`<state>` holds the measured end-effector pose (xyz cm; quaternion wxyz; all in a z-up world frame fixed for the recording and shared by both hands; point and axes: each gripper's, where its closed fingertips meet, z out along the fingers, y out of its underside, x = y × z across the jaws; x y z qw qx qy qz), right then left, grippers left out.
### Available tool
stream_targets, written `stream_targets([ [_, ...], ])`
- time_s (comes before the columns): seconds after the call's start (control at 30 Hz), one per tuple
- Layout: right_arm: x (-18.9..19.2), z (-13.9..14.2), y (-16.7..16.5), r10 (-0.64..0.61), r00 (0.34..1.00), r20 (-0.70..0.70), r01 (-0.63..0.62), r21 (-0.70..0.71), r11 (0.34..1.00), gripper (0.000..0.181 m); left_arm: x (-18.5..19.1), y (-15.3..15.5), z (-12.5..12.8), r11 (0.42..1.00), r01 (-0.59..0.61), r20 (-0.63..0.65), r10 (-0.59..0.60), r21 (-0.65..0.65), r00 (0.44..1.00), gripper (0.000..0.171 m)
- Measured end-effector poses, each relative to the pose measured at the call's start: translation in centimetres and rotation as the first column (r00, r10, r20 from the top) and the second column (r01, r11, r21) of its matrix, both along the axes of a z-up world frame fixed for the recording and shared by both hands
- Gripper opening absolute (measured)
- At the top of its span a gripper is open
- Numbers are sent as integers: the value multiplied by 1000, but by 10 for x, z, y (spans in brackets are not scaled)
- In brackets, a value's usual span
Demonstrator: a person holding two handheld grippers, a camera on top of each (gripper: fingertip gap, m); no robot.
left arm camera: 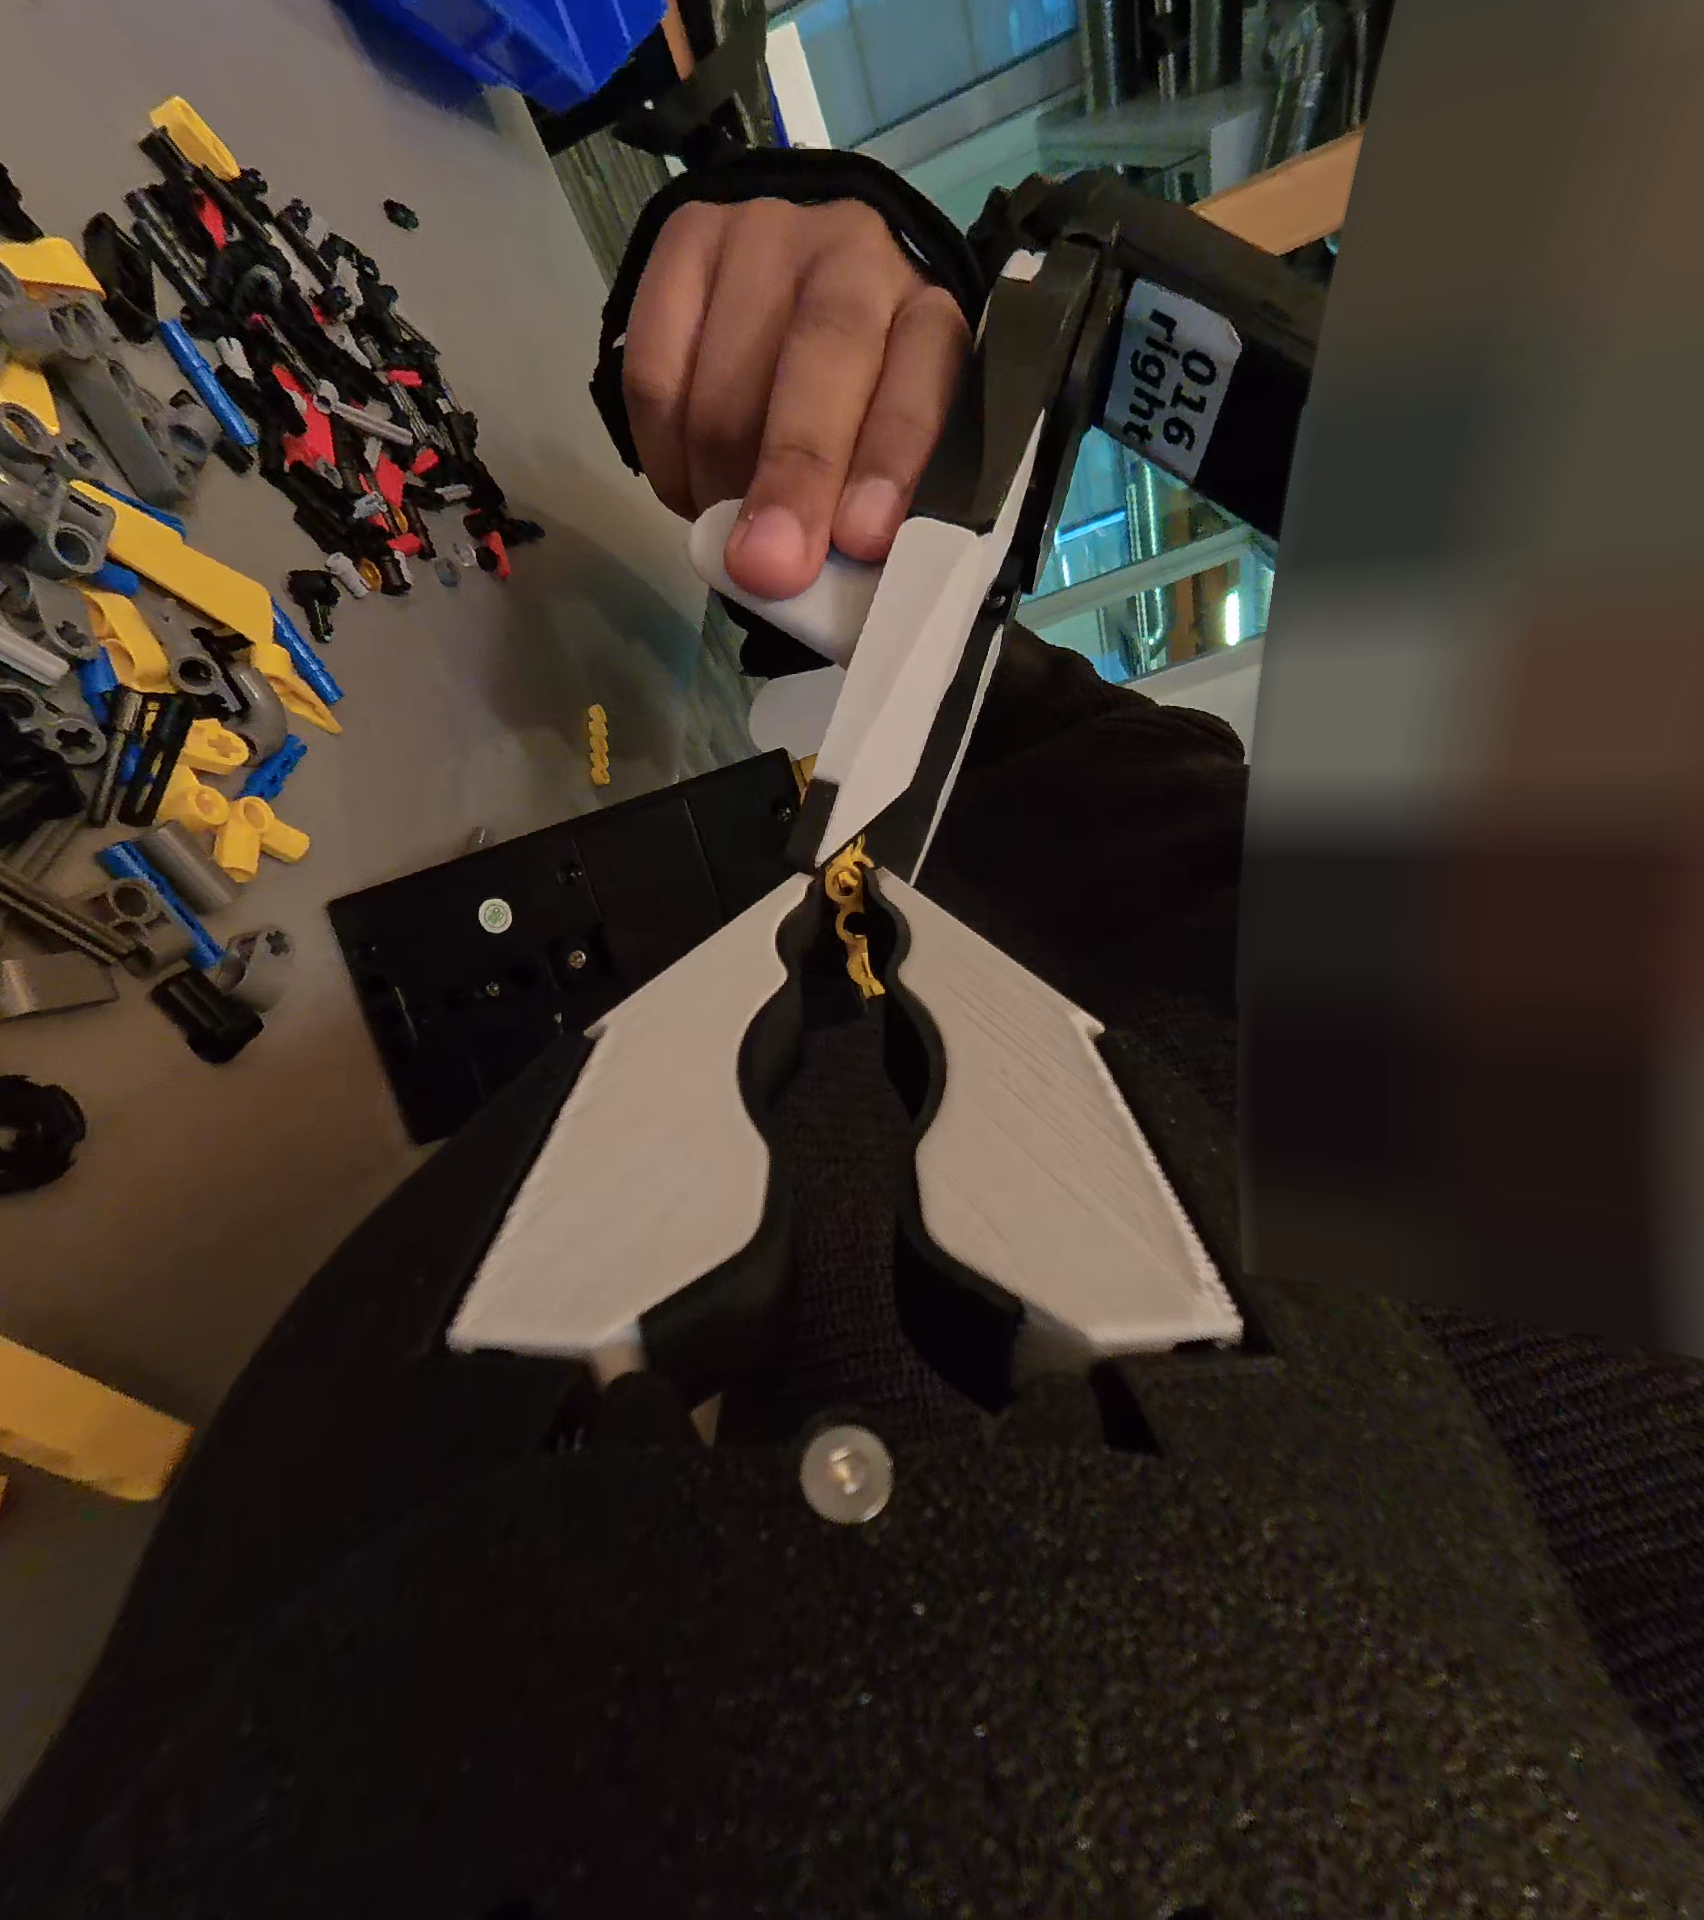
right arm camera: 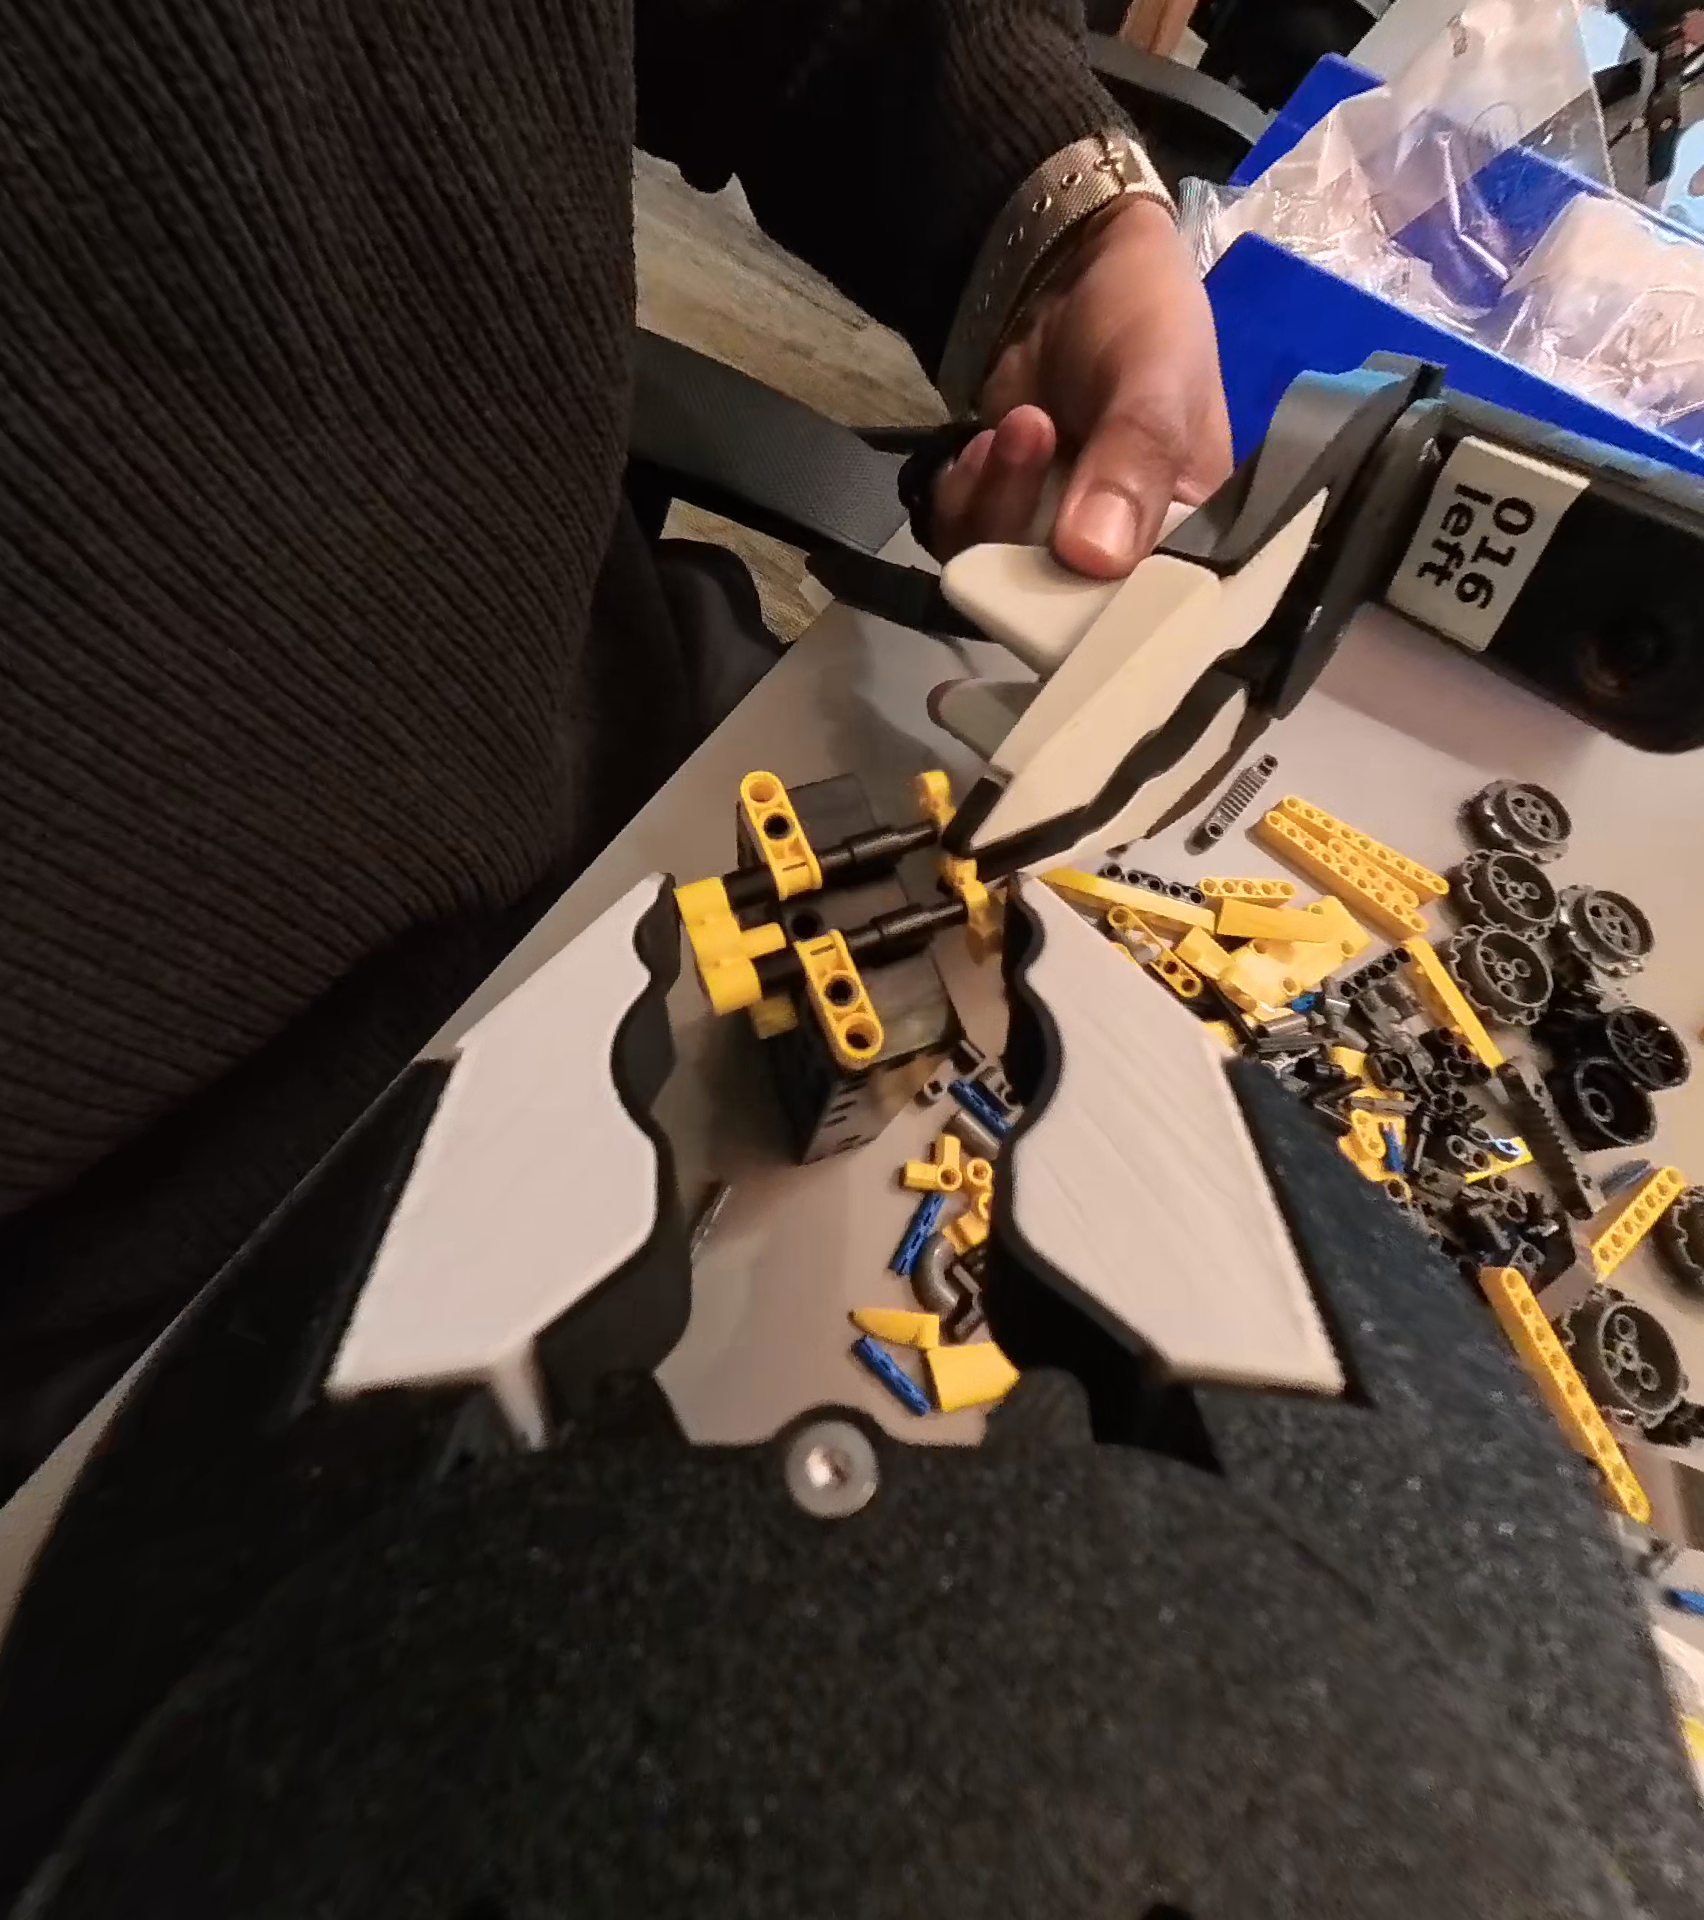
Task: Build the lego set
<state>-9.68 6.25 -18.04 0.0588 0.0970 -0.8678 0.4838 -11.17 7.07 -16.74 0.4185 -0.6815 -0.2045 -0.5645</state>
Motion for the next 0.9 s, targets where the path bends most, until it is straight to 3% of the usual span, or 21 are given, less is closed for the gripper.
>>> stream_targets([
  [0.03, 0, 0, 0, 2, 1000, 5, -2, 0, 1000, 61, -1, -1, 0, 1000, 1, 2, -1, 1, 1000, 6],
  [0.27, -4, 1, 1, -4, 999, 48, 5, -14, 1000, 57, -7, 0, -1, 998, -55, 34, 55, 6, 998, 7],
  [0.5, -4, 2, -1, -24, 998, 57, 25, -15, 1000, 56, -9, -3, -1, 994, -106, -36, 106, -5, 994, 8],
  [0.67, -7, 1, 4, -50, 996, 78, 52, -25, 998, 55, -8, -10, -15, 990, -130, -199, 117, -54, 973, 31],
  [0.73, -6, 1, 4, -56, 995, 82, 58, -29, 998, 56, -6, -12, -6, 990, -144, -233, 143, 12, 962, 30],
  [0.83, -6, 1, 4, -68, 995, 78, 71, -31, 997, 56, -11, -14, 3, 967, -226, -368, 255, 121, 894, 31],
  [0.9, -6, 1, 4, -77, 994, 80, 80, -33, 996, 56, -16, -14, -1, 942, -294, -517, 334, 160, 788, 38],
])
